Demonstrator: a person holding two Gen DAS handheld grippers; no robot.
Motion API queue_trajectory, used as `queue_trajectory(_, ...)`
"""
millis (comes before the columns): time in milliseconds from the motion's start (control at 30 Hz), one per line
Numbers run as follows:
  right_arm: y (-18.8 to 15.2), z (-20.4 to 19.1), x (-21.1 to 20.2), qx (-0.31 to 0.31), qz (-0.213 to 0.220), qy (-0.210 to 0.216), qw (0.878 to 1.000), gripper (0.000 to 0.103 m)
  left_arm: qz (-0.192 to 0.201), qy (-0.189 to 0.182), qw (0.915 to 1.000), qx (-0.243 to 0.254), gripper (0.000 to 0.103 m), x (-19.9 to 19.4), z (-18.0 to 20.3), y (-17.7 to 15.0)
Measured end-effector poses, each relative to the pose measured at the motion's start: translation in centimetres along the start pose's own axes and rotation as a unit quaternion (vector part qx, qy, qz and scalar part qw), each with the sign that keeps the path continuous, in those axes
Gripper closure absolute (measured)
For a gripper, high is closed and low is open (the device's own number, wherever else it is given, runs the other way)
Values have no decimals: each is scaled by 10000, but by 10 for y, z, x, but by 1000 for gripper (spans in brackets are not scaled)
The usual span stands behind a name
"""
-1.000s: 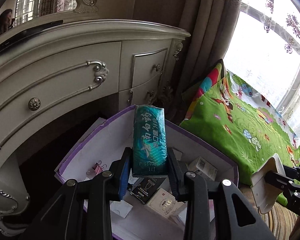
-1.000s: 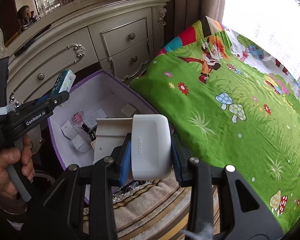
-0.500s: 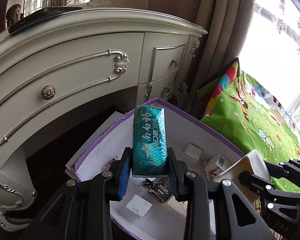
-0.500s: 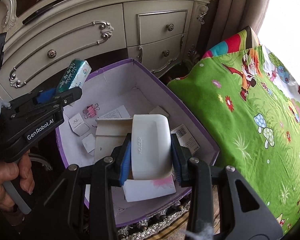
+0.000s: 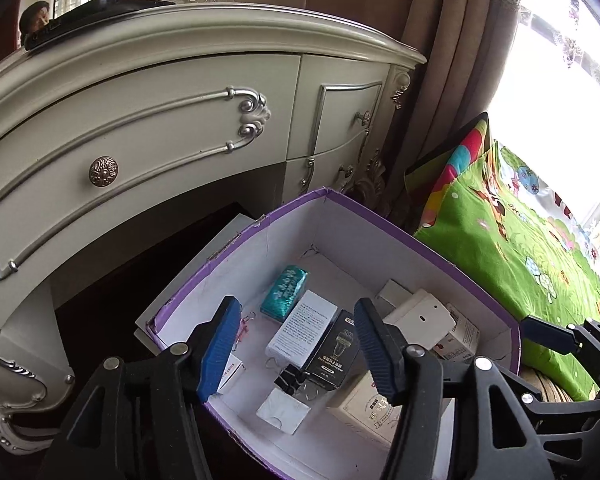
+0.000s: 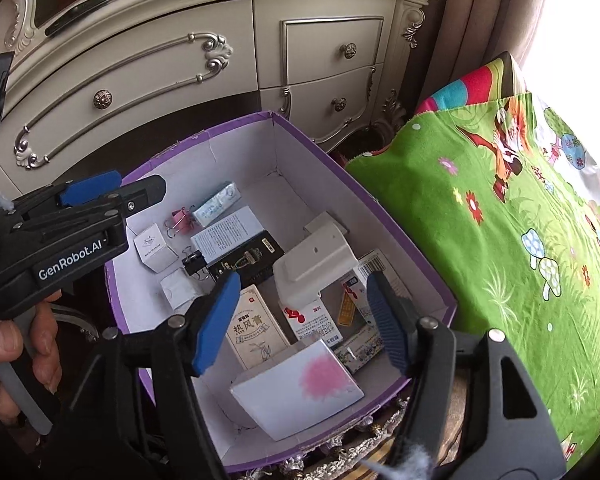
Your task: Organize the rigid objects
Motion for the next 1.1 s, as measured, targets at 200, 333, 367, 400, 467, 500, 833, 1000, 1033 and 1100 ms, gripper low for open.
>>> queue_trajectory(200, -17, 16, -22, 234, 122, -100, 9996, 24, 3, -3, 9997, 236, 18, -21, 18, -7)
queue_trajectory(333, -36, 29, -38, 465, 164, -111, 9987, 23, 8, 89, 9994, 347, 14, -39, 29, -14)
queue_trajectory(367, -41, 32, -42, 529, 190, -105, 9984, 23, -14, 82, 9992, 381, 12, -44, 33, -16)
queue_trajectory(400, -45, 35, -46, 585, 219, -107, 9980, 22, -55, 86, 9991, 406, 8, -47, 36, -19)
queue_trajectory(467, -55, 40, -53, 676, 272, -138, 9972, 21, -137, 81, 9987, 487, 3, -53, 43, -26)
queue_trajectory(500, -59, 43, -57, 714, 285, -163, 9969, 21, -150, 87, 9983, 552, 3, -57, 46, -30)
queue_trajectory(833, -79, 49, -69, 940, 394, -23, 9948, 20, -328, 278, 9950, 898, 3, -76, 57, -62)
queue_trajectory(1000, -77, 44, -71, 889, 428, 28, 9951, 19, -357, 391, 9948, 871, 3, -74, 53, -64)
queue_trajectory(1033, -77, 43, -70, 875, 417, 29, 9953, 19, -356, 398, 9948, 862, 3, -74, 53, -64)
queue_trajectory(1100, -78, 42, -69, 857, 396, 35, 9955, 19, -357, 401, 9948, 869, 2, -73, 52, -64)
Point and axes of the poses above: each gripper's, at about its wrist camera, not at the fingertips, and x roughly the way its jaws point, z to its right, y to its top, the point moved 9 cm from there along x, roughly the way its jaws point, and after that the axes turned 1 degree about -y, right-handed, at the moved point
